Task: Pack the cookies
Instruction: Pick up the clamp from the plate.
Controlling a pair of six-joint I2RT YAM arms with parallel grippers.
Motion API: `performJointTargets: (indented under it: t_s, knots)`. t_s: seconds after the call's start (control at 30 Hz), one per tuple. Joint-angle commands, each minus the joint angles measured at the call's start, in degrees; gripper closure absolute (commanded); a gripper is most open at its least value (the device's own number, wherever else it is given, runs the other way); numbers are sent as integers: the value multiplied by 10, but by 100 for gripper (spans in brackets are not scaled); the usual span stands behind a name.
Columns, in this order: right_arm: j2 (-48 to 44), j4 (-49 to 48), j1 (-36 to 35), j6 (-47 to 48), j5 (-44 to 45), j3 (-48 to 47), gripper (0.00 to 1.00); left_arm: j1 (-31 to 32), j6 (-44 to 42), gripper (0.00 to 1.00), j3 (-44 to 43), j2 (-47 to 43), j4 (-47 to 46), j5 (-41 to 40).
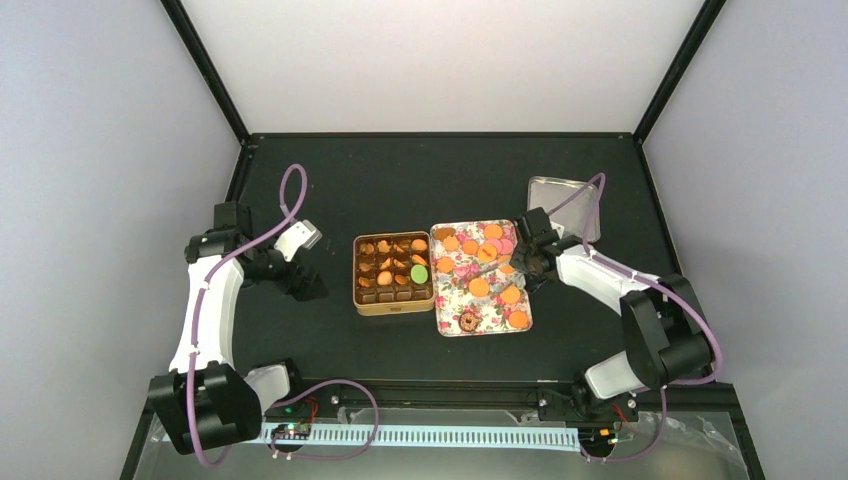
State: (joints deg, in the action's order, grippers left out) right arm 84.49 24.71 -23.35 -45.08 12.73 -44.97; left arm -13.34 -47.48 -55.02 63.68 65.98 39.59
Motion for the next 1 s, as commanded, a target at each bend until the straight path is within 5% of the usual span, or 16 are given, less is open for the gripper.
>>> performJointTargets:
  t_s: [0.0, 0.13, 0.6, 0.97]
  knots:
    - [-12, -17, 4, -16, 7, 4, 92, 4, 1, 1, -4, -12, -5, -2]
    - [-38, -31, 3, -28, 8, 7, 99, 4, 2, 1, -4, -13, -4, -2]
    - [-93, -84, 1, -28, -20, 4, 99, 16, 3, 1, -12, -19, 5, 17]
    - [-238, -225, -98, 63, 7, -17, 99, 163, 87, 1, -99, 17, -7, 135]
